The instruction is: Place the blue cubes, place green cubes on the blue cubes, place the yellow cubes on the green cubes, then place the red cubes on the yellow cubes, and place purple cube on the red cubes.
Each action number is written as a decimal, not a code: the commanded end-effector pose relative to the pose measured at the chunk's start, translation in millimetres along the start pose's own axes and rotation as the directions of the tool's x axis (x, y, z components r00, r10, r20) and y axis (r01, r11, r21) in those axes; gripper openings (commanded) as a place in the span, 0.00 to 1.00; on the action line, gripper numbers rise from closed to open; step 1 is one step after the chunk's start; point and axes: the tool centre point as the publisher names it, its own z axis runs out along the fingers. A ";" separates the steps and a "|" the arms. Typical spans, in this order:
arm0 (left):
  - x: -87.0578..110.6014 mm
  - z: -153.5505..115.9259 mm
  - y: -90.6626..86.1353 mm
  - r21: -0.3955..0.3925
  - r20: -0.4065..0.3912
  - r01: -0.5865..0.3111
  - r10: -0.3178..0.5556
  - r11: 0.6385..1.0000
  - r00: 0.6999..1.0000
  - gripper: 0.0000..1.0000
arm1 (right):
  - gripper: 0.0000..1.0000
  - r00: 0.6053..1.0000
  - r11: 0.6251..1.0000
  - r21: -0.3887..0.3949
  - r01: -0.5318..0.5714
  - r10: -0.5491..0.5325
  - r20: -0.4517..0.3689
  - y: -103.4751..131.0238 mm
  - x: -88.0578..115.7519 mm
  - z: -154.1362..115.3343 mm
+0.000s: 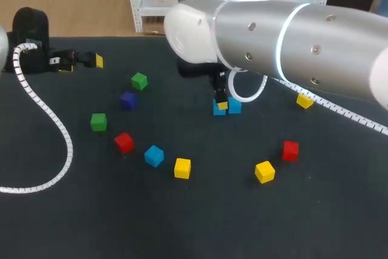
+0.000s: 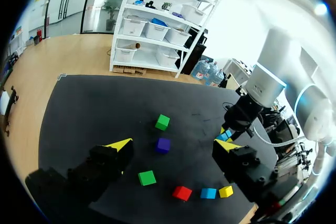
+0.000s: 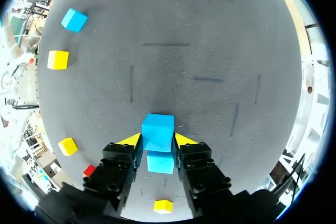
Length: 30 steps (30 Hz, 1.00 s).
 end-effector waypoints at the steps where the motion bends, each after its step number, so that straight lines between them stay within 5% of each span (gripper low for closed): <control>1: 0.0 0.0 0.0 0.000 0.000 0.000 0.000 1.000 1.000 1.00 | 0.00 1.000 1.000 -0.005 0.000 0.000 -0.005 -3.0 -1.2 -1.7; 20: 0.0 0.0 0.0 0.000 0.000 0.000 0.000 1.000 1.000 1.00 | 0.00 1.000 1.000 -0.017 0.002 -0.002 -0.005 -3.0 -0.4 -0.2; 22: 0.0 0.0 0.0 0.000 0.000 0.000 0.000 1.000 1.000 1.00 | 0.16 1.000 1.000 -0.019 0.001 -0.001 -0.006 -2.2 -0.3 0.1; 24: 0.0 0.0 0.0 0.000 0.000 0.000 0.000 1.000 1.000 1.00 | 0.45 1.000 1.000 -0.019 -0.001 0.001 -0.004 -2.0 -0.4 0.1; 25: 0.0 0.0 0.0 0.000 0.000 0.000 0.000 1.000 1.000 1.00 | 0.91 1.000 1.000 -0.020 -0.002 0.002 -0.003 -2.2 -0.3 0.0; 26: 0.0 0.0 0.0 0.000 0.000 0.000 0.000 1.000 1.000 1.00 | 1.00 1.000 1.000 -0.019 -0.002 0.002 -0.004 -2.3 -0.3 0.0; 30: 0.0 0.0 0.0 0.000 0.000 0.000 0.000 1.000 1.000 1.00 | 1.00 1.000 1.000 -0.020 -0.006 0.007 0.003 -3.3 -0.1 -0.3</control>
